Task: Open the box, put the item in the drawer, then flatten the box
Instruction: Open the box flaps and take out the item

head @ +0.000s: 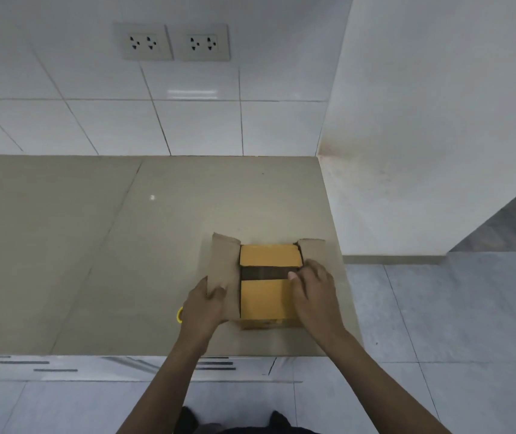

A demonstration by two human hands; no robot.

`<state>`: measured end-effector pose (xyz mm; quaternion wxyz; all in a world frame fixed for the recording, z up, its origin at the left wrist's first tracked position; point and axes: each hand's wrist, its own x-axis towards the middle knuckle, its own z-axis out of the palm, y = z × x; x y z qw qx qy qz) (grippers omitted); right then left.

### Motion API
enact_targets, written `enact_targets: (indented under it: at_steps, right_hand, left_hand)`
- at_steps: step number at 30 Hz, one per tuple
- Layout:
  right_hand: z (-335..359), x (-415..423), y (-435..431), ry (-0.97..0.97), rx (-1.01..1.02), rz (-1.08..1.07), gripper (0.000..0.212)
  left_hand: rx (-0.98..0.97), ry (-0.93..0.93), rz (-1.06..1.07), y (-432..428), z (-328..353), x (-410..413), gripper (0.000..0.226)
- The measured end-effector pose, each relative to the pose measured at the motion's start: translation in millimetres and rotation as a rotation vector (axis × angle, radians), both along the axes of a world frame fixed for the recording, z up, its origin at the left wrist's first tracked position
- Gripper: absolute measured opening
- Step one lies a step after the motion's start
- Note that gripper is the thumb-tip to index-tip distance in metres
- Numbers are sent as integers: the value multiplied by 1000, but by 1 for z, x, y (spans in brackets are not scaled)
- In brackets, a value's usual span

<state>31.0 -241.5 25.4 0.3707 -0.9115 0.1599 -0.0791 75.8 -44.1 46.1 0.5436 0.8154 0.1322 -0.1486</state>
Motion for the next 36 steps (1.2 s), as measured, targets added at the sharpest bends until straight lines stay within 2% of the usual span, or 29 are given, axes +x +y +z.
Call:
enact_targets:
  at_steps: [2,3,5,7,8,10,13,15,18,20,24,26,31,36]
  right_hand:
    - [9,0,0,-79,221,-62,32]
    - [11,-1,-1,-99,303,-83,23]
    - [10,-8,-4,-95,414,-68,14]
    - [7,-18,-8,-99,487,9,17]
    - [6,-22,-9,-112,506,60,20]
    - [4,-28,-9,-127,498,156,25]
    - [-2,-36,-12,-139,410,291,14]
    - [-9,-45,-14,-137,340,345,22]
    - [-23,-61,-18,-110,175,425,30]
    - [-27,-64,-21,-111,70,446,30]
    - [-20,-40,-25,-69,-145,403,39]
    - [-16,-19,-29,-106,-265,419,41]
    - [9,39,-40,-223,-339,376,49]
    - [-7,71,-40,61,-370,363,60]
  left_hand:
    - [34,-22,4,3,-9,-3,42]
    - [127,-50,-28,4,-11,-3,55]
    - [363,-134,-184,8,-18,-3,73]
    - [472,-248,-389,7,-22,2,78]
    - [480,-266,-450,3,-21,4,73]
    - [478,-135,-521,-7,-12,3,71]
    - [484,45,-649,-17,-14,4,130]
    - [472,40,-723,-17,-20,4,152]
    - [467,5,-770,-17,-23,7,149]
    - [540,-75,-793,-18,-28,6,144]
    - [529,-161,-697,-20,-37,2,142]
    - [507,-187,-671,-19,-39,0,142]
    - [503,-171,-658,-20,-40,2,140]
    - [518,-174,-629,-22,-40,1,137]
